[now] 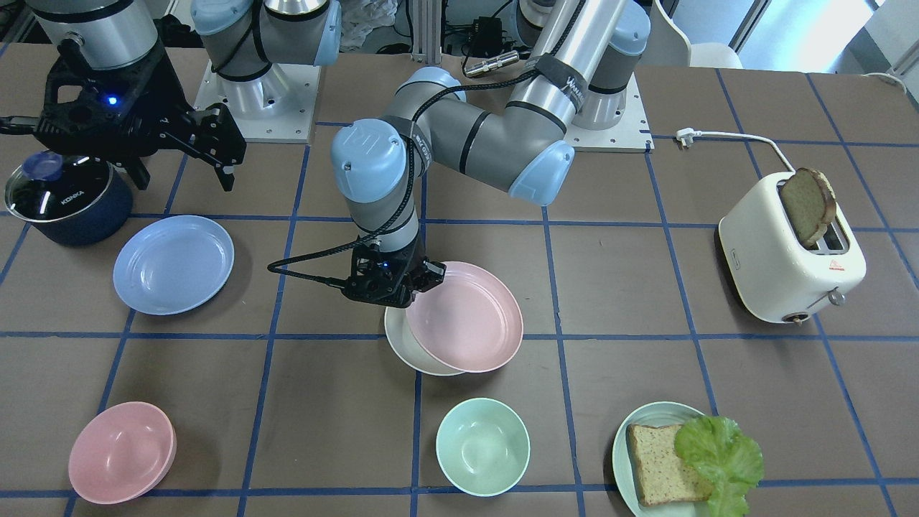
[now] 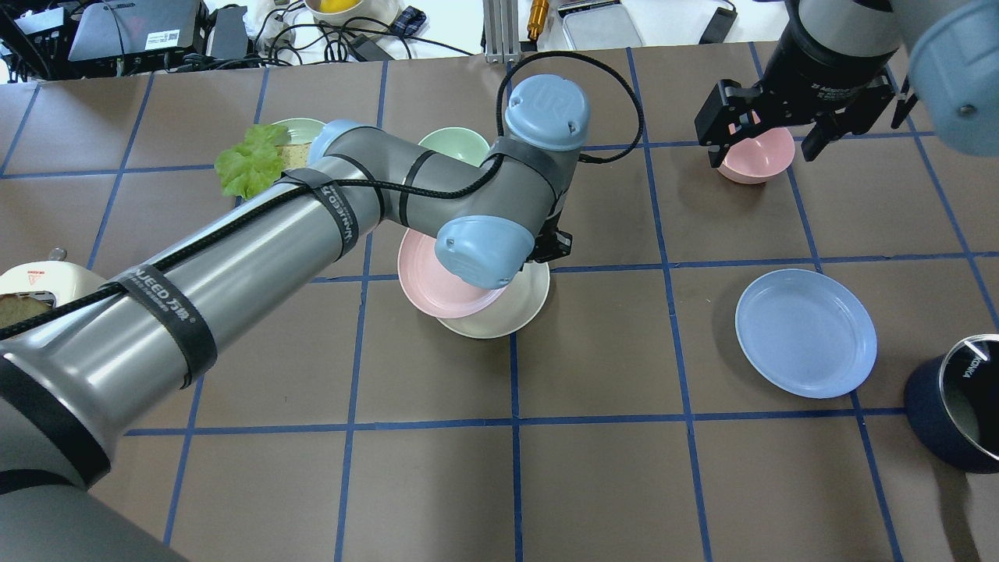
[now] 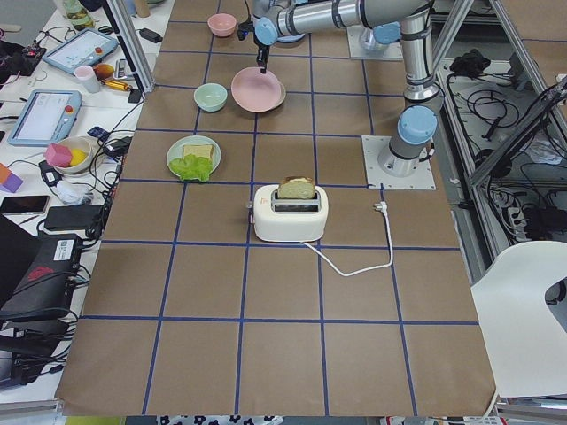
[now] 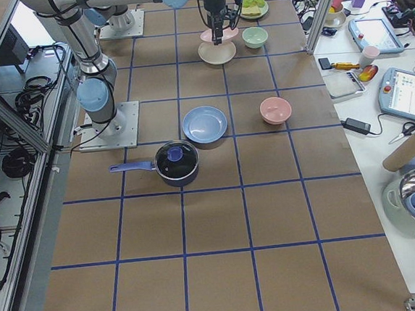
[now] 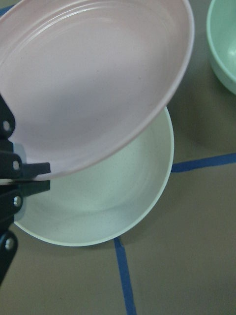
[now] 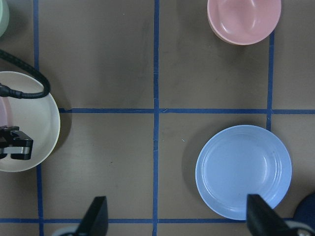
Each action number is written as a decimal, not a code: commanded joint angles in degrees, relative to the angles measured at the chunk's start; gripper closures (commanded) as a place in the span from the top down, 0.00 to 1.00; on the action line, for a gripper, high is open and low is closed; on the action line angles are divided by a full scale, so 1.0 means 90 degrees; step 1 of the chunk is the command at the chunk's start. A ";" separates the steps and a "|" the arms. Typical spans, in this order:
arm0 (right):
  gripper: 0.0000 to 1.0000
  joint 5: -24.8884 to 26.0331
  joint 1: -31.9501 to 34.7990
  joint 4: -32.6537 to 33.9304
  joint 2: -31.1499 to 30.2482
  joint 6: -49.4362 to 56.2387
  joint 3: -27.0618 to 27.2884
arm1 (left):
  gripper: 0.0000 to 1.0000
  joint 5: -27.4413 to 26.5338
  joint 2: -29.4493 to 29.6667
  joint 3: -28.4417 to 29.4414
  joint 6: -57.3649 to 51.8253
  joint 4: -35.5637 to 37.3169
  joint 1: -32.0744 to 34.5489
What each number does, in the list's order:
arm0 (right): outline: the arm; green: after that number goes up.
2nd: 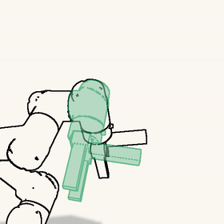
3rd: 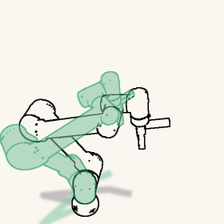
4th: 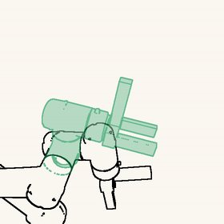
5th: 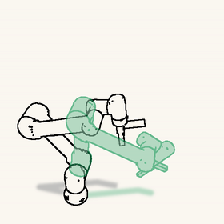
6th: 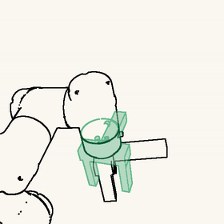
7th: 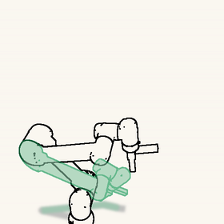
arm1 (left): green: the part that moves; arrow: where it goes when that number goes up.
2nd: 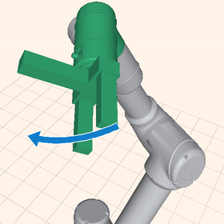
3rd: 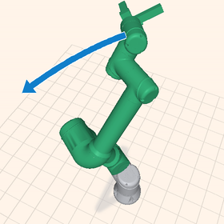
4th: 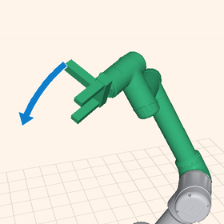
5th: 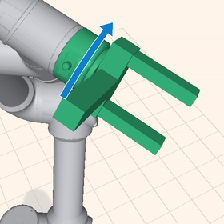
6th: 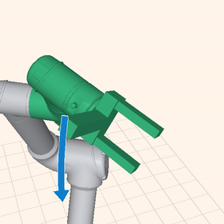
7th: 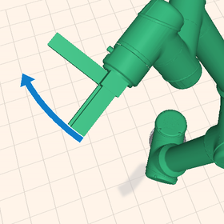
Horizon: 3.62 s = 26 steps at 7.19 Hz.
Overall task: Stack three plates with pink and blue
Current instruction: 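Carry the pink plate with the left gripper onto the cream plate, then release the pink plate with the left gripper while the right reaches the blue plate, then grasp the light blue plate rim with the right gripper and lift it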
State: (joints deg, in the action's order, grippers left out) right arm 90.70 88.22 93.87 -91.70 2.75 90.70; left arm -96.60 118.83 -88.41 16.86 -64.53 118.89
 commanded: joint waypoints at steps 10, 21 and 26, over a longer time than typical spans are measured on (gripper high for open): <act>1.00 -0.0106 -0.0978 -0.0058 0.0042 0.0500 0.0039 | 1.00 0.0987 -0.0886 0.0282 -0.0367 0.0063 -0.1664; 1.00 -0.0029 -0.3591 0.3184 0.1321 0.3249 0.3252 | 1.00 0.0928 -0.2822 0.0292 -0.1219 -0.2840 -0.2683; 0.26 -0.0009 -0.3591 0.3203 0.1595 0.3454 0.3223 | 1.00 0.0928 -0.2852 0.0233 -0.1141 -0.2811 -0.2702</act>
State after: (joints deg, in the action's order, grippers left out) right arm 90.59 55.90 122.66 -77.52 33.55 119.77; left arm -88.31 93.20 -86.32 6.54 -89.82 94.59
